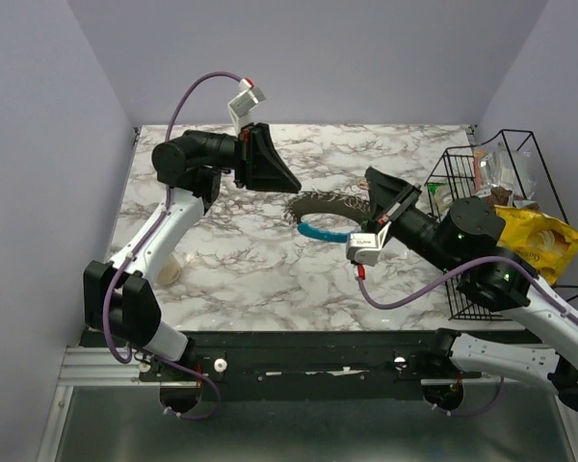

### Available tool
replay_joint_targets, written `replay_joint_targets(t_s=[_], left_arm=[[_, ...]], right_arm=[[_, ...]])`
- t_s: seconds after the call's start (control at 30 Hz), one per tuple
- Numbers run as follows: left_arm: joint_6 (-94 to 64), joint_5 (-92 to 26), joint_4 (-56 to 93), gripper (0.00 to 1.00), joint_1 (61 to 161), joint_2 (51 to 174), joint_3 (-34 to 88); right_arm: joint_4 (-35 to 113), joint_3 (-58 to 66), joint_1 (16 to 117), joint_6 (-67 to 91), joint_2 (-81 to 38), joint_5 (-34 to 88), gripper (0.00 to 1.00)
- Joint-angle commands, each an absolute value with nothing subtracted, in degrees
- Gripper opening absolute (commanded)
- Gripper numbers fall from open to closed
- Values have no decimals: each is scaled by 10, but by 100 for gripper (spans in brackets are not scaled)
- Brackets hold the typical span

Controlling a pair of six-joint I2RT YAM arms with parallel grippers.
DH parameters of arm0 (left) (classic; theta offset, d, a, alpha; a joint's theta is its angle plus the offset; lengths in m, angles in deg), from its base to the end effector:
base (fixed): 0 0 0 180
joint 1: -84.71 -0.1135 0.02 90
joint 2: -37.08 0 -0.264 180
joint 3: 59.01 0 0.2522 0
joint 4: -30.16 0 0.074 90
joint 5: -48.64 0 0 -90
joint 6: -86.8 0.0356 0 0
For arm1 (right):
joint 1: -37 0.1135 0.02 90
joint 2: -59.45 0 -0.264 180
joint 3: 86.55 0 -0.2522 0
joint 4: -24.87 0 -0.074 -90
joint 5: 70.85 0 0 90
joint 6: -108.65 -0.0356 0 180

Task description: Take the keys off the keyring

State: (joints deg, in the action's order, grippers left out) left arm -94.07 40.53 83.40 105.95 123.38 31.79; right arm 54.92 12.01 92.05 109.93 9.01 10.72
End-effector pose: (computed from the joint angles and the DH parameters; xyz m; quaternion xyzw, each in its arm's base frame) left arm 0.2637 -0.1403 0.4636 0.3970 0.5317 -0.7036 0.2541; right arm 0.1058 0.1423 0.4487 -0.6542 0.2527 -0.2701 0.6597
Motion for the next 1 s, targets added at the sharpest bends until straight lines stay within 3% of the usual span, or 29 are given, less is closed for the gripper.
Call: replay_joint_targets(t_s=[0.0, 0.23, 0.3, 0.37, 0.4, 0.43, 0.47, 0.57, 0.6, 0.7, 0.97], left_arm=[[-899, 446, 786, 0, 996, 1223, 348], [-869, 428, 743, 0, 925, 1216, 355], [-790, 414, 691, 0, 910, 1203, 350], [-597, 352, 390, 0, 882, 1185, 367], [-400, 270, 131, 0, 877, 1177, 494], [-14, 185, -266, 0, 917, 1204, 572], [49, 126, -336, 2, 928, 1220, 618], [45, 42, -284, 11, 934, 1188, 557], [66, 9, -270, 21, 945, 1173, 508], [129, 4, -252, 37, 964, 1144, 475], [188, 92, -228, 47, 1083, 1142, 492]], right_arm=[[642, 88, 909, 1016, 116, 51, 1], [777, -18, 908, 934, 94, 84, 1], [819, -62, 908, 906, 77, 101, 1], [888, -134, 909, 866, 48, 125, 1], [914, -163, 909, 851, 36, 138, 1], [957, -182, 909, 827, 28, 153, 1], [968, -198, 909, 819, 20, 156, 1], [966, -174, 908, 826, 43, 170, 1], [968, -162, 909, 832, 47, 172, 1], [997, -168, 908, 832, 46, 188, 1], [1018, -145, 908, 846, 26, 236, 1]])
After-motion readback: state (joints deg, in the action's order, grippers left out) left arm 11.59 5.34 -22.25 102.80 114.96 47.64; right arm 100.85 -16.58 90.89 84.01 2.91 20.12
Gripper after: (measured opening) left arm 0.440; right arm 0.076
